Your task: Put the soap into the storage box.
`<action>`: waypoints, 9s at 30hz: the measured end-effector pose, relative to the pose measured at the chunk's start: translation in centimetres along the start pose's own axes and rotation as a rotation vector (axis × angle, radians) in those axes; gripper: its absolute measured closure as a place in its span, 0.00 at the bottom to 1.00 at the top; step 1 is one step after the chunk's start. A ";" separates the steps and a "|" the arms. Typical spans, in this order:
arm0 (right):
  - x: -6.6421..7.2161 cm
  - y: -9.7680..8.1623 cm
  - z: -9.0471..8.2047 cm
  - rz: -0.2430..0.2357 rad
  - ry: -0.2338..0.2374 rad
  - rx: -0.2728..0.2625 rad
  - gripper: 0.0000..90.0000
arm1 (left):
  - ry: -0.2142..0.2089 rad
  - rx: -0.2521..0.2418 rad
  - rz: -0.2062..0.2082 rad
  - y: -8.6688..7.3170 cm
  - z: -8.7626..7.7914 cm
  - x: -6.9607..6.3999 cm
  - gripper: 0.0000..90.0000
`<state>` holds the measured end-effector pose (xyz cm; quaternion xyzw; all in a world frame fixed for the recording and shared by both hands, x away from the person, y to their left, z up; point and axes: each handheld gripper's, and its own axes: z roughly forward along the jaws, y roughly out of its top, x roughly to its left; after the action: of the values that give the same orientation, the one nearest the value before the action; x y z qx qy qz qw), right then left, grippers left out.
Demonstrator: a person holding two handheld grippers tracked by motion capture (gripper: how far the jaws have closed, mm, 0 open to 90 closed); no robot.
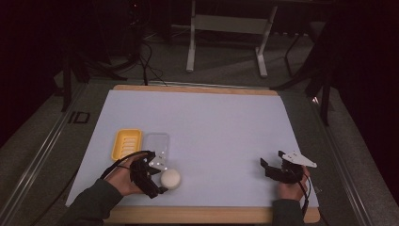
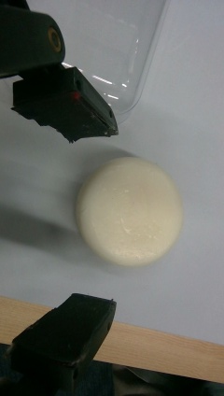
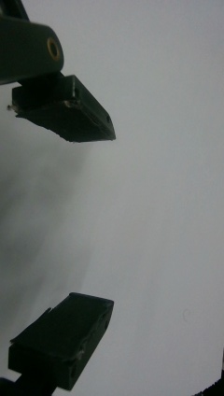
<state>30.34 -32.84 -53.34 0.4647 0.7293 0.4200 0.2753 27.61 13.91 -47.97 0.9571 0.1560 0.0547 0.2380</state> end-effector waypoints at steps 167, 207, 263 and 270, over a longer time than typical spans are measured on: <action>-0.1 0.0 -0.1 0.001 0.009 -0.013 0.16 | 0.013 0.172 -0.024 4.8 1.2 5.8 0.27; -0.1 -0.1 -0.2 0.000 0.008 -0.015 0.16 | 0.070 0.178 -0.193 3.0 0.1 8.9 0.27; -0.1 -0.1 -0.2 0.001 0.007 -0.022 0.16 | 0.236 0.174 -0.477 0.8 -3.1 11.4 0.27; -0.1 -0.1 -0.2 -0.001 0.006 -0.023 0.16 | 0.250 0.172 -0.500 0.2 -3.5 11.5 0.27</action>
<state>30.17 -32.99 -53.31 0.4598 0.7256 0.4295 0.2787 37.95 19.00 -44.47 0.8915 0.4192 0.0982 0.1410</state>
